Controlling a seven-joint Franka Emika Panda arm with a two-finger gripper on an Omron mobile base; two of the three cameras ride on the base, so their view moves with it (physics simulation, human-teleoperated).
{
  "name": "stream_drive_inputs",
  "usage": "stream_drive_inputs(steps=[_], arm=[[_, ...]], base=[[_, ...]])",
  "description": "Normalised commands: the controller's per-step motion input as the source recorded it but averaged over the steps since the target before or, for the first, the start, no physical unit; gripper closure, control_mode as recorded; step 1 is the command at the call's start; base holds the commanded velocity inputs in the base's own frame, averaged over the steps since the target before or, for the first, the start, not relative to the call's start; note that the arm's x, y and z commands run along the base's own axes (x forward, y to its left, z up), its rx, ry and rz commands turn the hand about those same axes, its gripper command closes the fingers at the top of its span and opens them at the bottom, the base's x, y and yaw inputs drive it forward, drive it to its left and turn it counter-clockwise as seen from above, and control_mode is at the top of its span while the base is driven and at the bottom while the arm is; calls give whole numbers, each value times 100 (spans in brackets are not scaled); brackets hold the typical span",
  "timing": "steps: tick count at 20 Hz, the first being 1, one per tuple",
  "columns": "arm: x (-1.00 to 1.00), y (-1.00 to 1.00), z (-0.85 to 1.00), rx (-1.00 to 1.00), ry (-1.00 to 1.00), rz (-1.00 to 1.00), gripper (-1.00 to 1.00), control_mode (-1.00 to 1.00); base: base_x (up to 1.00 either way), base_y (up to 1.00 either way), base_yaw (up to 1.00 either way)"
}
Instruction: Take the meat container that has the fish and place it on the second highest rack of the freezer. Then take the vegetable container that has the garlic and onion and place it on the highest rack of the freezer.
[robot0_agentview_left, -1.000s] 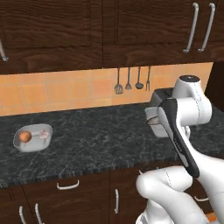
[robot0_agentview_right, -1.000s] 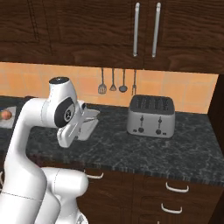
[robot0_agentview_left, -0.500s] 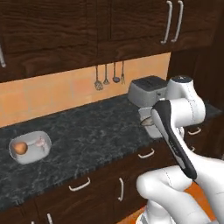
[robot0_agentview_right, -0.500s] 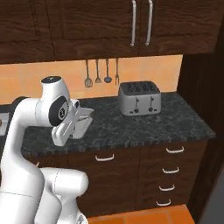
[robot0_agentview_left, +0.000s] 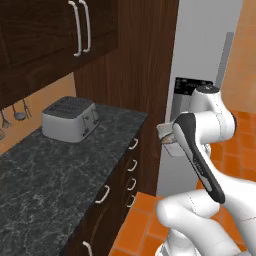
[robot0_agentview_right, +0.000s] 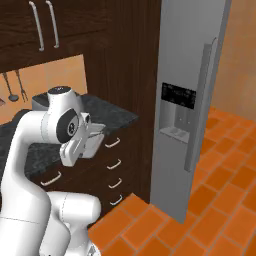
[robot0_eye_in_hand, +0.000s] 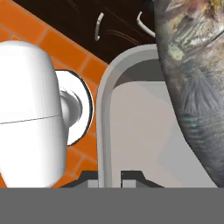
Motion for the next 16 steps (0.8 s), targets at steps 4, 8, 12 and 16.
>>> stream_drive_inputs(steps=[4, 8, 12, 16], arm=[[0, 0, 0, 0, 0, 0, 100, 100], [0, 0, 0, 0, 0, 0, 100, 100], [0, 0, 0, 0, 0, 0, 100, 100], [0, 0, 0, 0, 0, 0, 100, 100]], base=[[-1, -1, -98], [0, -49, -83], [5, -98, -49], [43, -58, 0]])
